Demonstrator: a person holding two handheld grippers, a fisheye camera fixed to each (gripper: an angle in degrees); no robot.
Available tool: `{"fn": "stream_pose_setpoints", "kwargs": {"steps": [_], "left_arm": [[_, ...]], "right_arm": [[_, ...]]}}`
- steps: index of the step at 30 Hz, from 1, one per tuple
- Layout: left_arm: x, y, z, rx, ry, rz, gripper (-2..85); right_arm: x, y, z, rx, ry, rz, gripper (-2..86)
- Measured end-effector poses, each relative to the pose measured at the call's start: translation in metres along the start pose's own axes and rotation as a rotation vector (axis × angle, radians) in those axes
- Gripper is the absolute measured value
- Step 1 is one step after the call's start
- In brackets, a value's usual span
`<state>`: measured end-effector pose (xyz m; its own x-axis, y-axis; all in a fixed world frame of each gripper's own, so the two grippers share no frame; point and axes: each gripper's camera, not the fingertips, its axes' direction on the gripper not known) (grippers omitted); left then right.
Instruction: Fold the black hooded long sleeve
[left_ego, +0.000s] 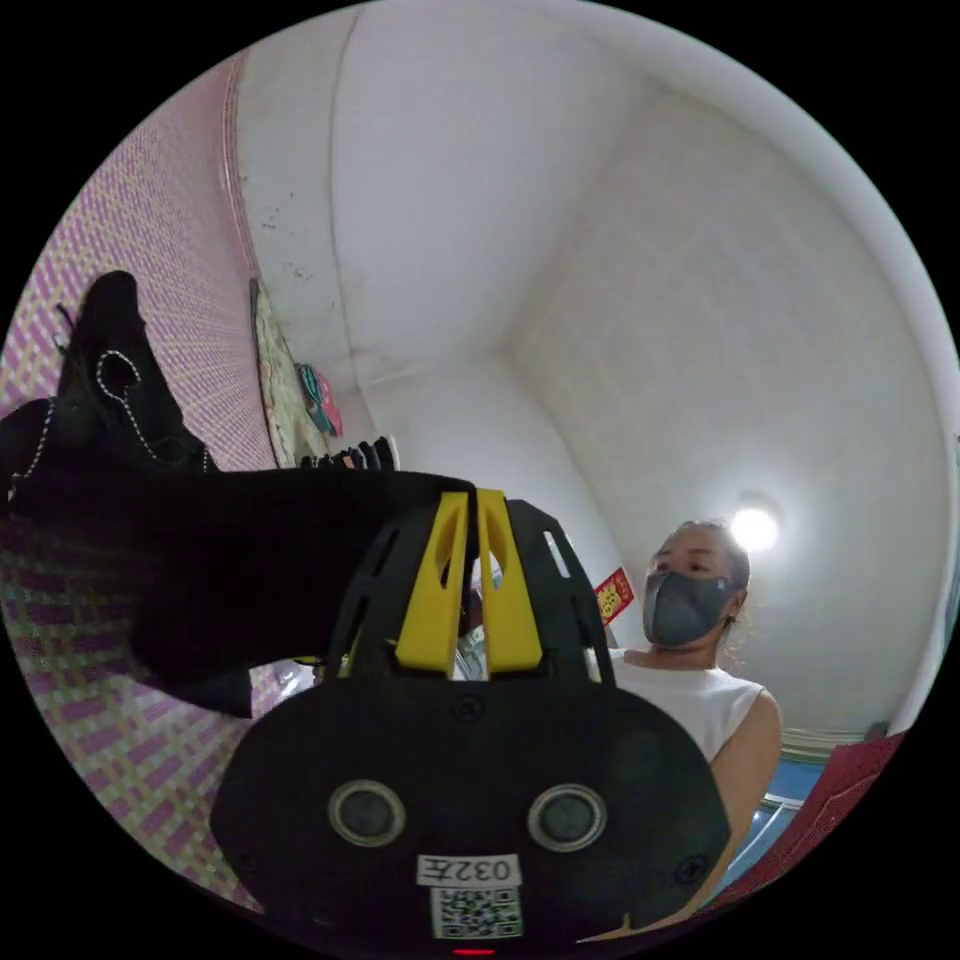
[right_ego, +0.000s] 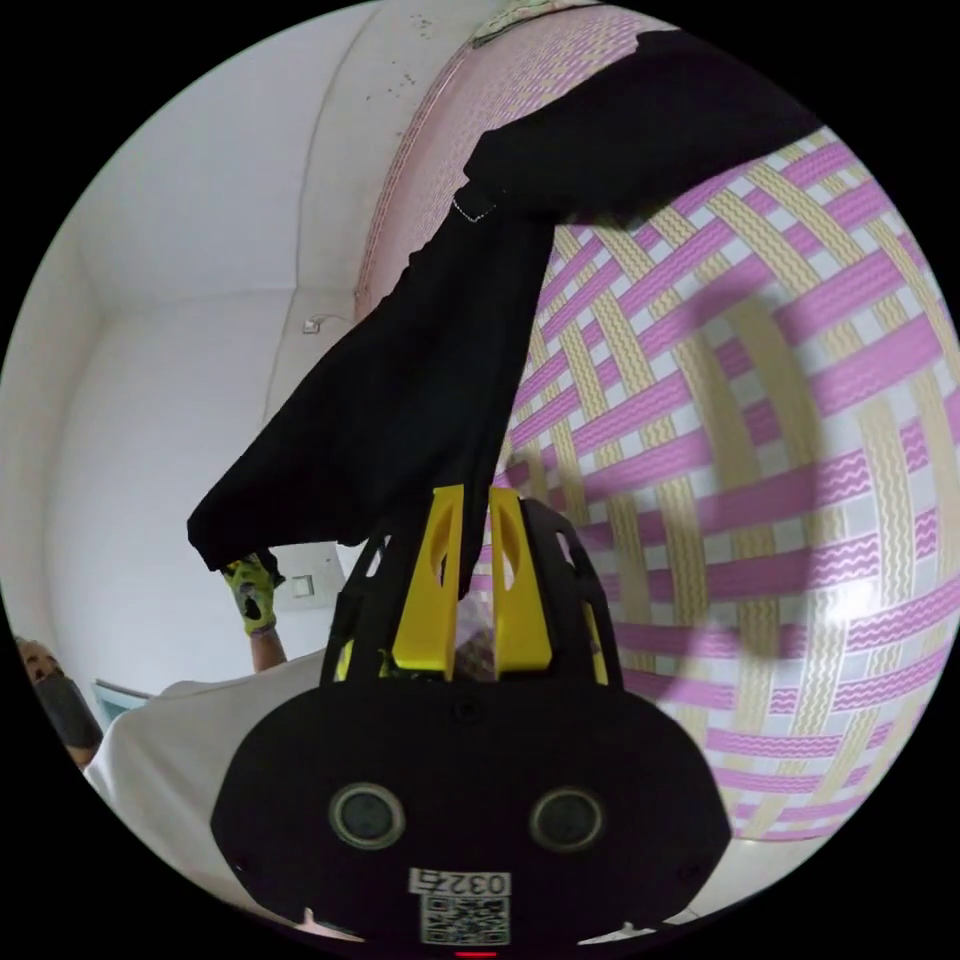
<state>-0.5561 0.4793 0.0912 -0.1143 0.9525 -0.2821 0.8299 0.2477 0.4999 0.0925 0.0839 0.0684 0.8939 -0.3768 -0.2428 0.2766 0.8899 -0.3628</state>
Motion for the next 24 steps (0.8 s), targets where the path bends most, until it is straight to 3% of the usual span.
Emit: {"fn": "stream_pose_setpoints", "kwargs": {"steps": [8, 17, 24], "left_arm": [[-0.003, -0.054, 0.114, -0.155, 0.168, -0.032, -1.3], [-0.002, -0.082, 0.156, -0.181, 0.200, -0.052, -1.3], [-0.005, -0.086, 0.153, -0.157, 0.195, -0.064, -1.3]], "right_arm": [[0.030, 0.011, -0.015, 0.029, -0.075, 0.031, 6.6], [0.068, 0.012, -0.011, -0.016, -0.279, 0.088, 8.6], [0.041, -0.005, 0.015, -0.195, -0.093, -0.047, 10.0]]}}
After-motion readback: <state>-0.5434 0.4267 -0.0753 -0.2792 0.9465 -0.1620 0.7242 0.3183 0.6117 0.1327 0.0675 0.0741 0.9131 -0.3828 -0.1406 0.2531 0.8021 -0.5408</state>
